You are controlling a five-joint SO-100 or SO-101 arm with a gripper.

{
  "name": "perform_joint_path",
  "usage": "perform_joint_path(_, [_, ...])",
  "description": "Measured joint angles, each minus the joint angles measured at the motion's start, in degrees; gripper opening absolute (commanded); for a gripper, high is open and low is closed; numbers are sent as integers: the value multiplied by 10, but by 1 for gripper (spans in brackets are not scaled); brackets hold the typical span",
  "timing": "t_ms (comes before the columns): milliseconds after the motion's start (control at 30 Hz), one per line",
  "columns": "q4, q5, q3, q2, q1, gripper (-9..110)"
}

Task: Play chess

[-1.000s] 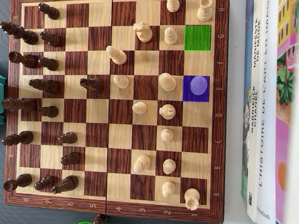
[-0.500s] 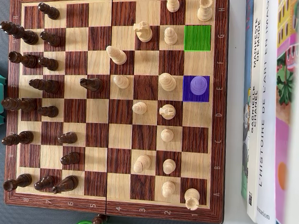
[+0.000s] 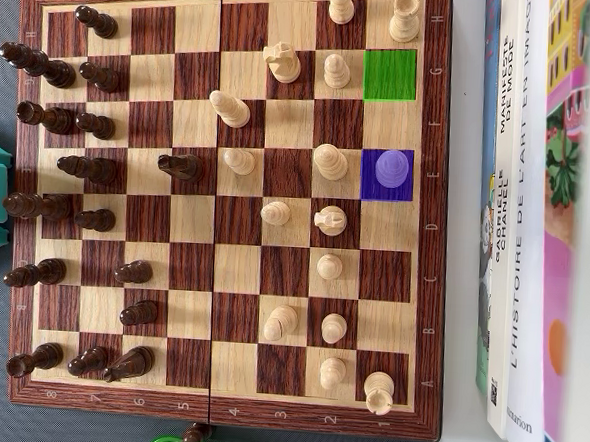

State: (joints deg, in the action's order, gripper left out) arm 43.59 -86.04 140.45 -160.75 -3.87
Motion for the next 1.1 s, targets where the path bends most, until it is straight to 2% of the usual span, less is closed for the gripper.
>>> perform_joint_path(867, [-708, 0, -221, 153, -1, 15])
perform_joint_path(1100, [-853, 0, -283, 223, -1, 15])
